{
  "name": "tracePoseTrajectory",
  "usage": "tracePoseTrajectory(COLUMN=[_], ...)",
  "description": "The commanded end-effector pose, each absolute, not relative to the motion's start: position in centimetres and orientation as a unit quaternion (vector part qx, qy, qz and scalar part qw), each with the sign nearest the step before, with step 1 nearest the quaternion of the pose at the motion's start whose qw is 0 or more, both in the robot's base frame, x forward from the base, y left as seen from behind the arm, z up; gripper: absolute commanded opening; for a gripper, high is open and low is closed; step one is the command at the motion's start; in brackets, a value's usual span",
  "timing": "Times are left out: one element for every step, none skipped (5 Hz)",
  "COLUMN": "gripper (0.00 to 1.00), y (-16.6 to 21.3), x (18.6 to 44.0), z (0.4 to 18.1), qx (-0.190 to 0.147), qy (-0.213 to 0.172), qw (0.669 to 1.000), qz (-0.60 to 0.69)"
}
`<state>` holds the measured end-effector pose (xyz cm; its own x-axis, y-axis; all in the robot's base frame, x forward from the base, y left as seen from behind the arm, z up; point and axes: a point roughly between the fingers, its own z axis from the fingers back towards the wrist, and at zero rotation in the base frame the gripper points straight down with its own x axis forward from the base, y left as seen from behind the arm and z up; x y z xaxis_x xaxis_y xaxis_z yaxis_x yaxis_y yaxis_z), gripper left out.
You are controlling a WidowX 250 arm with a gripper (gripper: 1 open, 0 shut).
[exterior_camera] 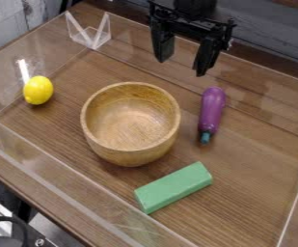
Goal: Put the purple eggplant in the brown bowl
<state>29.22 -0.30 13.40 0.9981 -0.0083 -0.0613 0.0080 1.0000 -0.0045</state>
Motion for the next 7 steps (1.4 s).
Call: tracePoseTrajectory(gripper=[1.00, 1.00, 1.00, 1.00, 1.00, 1.00, 1.00], y=[0.6, 3.3, 7.5, 11.7, 15.7, 17.0, 15.7], x=[29.0, 28.5, 28.4, 28.2, 28.3, 28.6, 29.5], z=[13.0, 13.7, 14.1, 14.3, 14.1, 13.0, 12.5], qx=[-0.002, -0.002, 0.002, 0.004, 0.007, 0.005, -0.001], qy=[0.038, 0.033, 0.027, 0.018, 0.018, 0.023, 0.021], qw=[0.999, 0.999, 0.998, 0.997, 0.996, 0.995, 0.996], qz=[0.001, 0.030, 0.054, 0.070, 0.090, 0.095, 0.082])
